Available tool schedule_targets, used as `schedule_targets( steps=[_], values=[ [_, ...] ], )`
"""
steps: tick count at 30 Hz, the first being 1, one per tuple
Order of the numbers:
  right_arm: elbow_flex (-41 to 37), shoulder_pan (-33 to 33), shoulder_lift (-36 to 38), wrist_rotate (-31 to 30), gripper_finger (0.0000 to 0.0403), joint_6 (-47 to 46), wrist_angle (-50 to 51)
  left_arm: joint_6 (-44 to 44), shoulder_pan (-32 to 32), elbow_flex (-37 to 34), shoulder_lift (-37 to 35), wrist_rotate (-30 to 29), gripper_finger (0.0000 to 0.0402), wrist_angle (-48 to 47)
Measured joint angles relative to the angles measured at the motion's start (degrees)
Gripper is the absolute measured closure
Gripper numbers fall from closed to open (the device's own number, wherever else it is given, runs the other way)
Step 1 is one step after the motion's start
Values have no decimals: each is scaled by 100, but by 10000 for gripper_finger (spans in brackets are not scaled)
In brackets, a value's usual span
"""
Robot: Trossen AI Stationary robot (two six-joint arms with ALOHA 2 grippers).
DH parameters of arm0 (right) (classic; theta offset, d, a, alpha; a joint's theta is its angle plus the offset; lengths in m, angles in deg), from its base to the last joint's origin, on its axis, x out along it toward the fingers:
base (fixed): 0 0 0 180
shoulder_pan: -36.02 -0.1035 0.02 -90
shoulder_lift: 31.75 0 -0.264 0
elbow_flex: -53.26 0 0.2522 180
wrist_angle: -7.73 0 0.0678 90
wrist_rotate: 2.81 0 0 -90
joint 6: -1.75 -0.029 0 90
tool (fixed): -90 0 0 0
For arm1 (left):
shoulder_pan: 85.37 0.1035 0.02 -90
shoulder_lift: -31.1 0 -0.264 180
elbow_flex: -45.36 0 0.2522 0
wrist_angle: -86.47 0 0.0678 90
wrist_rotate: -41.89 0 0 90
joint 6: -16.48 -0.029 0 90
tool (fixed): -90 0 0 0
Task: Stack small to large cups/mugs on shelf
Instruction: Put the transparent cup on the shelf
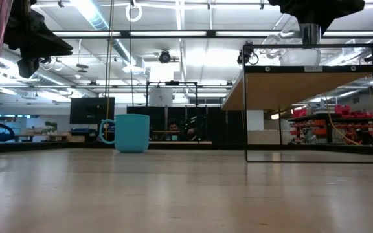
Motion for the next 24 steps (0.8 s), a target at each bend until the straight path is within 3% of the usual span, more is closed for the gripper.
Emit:
schedule_targets(
  steps=[24],
  values=[
    [0,343,2,-169,337,-21,-316,-68,0,0,-2,-2,352,0]
  ],
)
